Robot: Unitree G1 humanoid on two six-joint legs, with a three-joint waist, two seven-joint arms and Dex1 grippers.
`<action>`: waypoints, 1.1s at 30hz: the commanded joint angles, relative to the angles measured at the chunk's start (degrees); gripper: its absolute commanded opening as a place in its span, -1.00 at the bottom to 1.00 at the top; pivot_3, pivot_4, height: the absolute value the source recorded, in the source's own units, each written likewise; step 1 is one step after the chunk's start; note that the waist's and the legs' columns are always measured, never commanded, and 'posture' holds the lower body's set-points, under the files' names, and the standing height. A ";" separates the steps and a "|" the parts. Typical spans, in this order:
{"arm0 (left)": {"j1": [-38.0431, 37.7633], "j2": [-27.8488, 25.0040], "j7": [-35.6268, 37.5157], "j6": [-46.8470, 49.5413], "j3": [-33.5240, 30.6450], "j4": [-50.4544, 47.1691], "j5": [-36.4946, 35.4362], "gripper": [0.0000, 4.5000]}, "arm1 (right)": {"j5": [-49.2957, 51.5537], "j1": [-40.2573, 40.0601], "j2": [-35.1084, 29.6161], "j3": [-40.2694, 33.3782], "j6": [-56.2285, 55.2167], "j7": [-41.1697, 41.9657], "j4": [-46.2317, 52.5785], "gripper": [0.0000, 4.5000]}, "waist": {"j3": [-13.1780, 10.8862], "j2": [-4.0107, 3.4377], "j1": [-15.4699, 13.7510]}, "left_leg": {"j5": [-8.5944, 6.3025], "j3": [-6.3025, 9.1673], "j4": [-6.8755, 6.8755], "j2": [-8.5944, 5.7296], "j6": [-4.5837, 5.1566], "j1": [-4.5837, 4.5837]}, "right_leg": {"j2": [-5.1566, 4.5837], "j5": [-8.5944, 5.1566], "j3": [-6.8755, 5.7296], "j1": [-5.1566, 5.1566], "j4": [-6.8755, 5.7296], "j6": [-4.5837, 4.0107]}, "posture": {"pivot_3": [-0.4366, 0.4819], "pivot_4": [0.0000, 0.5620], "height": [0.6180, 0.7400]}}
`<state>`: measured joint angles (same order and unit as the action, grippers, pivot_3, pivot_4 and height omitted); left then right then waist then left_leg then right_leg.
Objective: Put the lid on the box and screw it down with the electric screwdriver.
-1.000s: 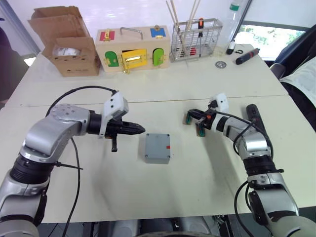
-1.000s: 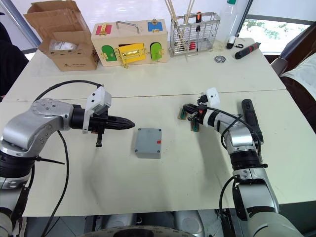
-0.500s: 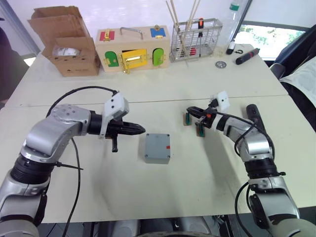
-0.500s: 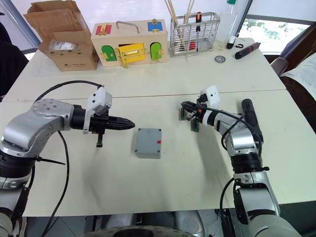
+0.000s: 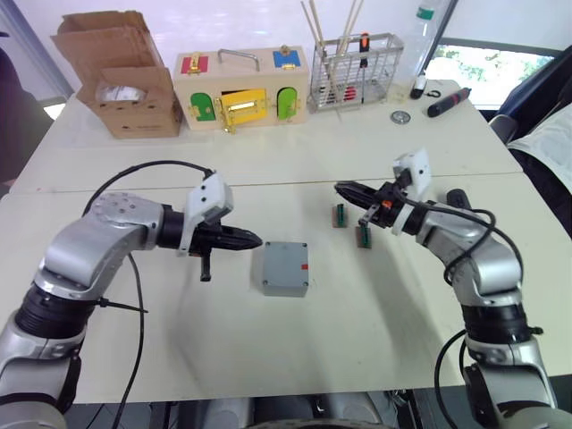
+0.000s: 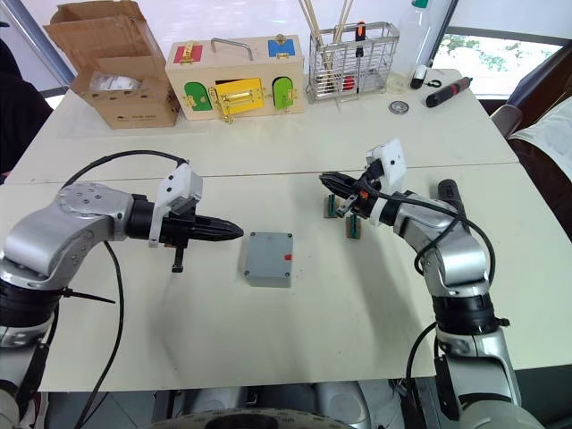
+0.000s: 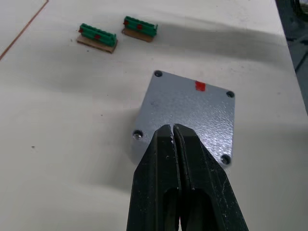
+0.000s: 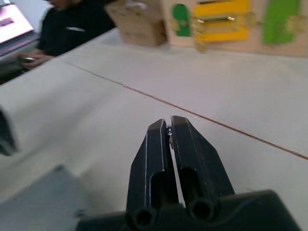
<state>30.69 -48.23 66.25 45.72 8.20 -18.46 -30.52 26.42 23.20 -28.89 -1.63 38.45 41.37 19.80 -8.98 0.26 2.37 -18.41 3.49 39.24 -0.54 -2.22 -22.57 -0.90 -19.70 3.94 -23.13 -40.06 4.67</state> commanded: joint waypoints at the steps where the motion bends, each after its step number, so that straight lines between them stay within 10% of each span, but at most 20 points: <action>1: 0.20 -1.36 1.50 -1.14 -0.55 -1.48 -0.31 -1.00 | 2.18 -1.77 -0.83 1.99 2.71 -0.12 6.63 -0.98 | 0.00 0.00 -0.02 | -0.01 0.00 0.00 0.00 0.01 0.00 | 0.00 0.00 0.00 0.00 0.00 0.00 | -0.05 -0.47 1.00; 33: -0.63 -2.03 1.46 -2.15 -0.66 -0.74 0.09 -1.00 | -1.37 -6.57 -0.61 9.95 0.84 -1.43 6.19 -0.98 | 0.00 0.00 -0.01 | -0.01 0.00 0.00 -0.01 0.03 0.01 | 0.00 0.00 0.00 0.00 0.02 0.00 | -0.05 -0.47 1.00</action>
<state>29.82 -50.28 67.93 43.49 8.35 -18.10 -29.92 24.96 16.24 -29.86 8.21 40.58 39.74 25.16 -8.98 0.26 2.36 -18.42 3.48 39.24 -0.55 -2.19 -22.56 -0.90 -19.71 3.93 -23.13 -40.04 4.66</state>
